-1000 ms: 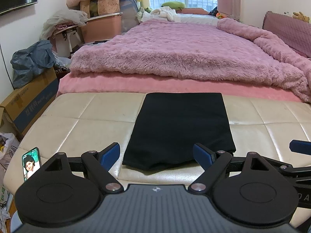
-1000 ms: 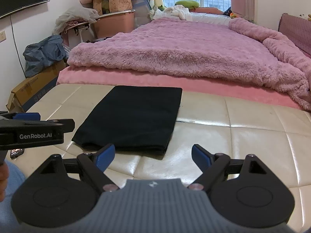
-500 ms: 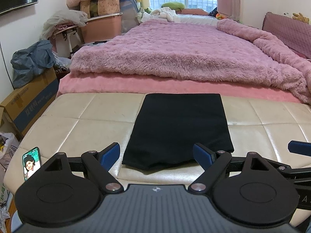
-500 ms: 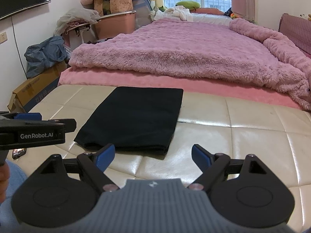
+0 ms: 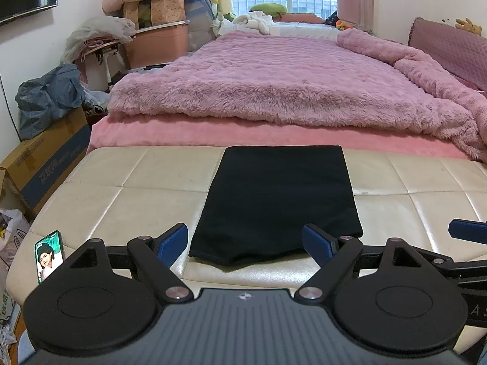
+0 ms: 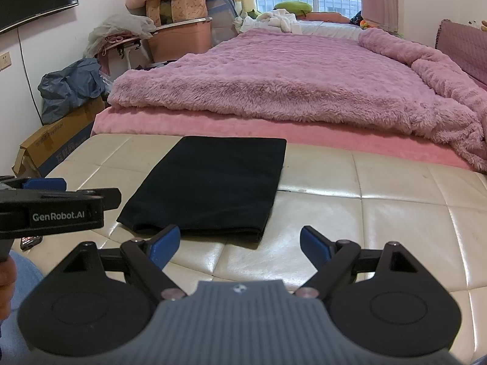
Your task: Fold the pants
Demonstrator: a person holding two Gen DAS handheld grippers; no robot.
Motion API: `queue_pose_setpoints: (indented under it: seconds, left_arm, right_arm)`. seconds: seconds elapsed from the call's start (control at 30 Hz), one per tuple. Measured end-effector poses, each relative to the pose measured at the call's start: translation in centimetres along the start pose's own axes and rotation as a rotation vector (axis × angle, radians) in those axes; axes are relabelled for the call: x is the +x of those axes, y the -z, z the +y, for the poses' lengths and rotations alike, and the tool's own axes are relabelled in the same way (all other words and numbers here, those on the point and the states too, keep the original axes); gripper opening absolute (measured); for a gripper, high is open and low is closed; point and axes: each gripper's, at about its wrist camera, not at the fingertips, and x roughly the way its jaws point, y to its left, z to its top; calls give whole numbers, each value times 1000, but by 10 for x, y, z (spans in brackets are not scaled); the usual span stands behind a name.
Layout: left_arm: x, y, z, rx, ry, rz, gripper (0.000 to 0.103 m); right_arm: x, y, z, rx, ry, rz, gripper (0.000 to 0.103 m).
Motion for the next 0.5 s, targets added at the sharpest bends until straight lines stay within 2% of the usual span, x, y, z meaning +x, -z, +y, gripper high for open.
queue_pose_setpoints:
  seconds: [0.5]
  left_arm:
    - [1,2,-1,4,2,7,99]
  right_arm:
    - [0,0,0,14,2,9,82]
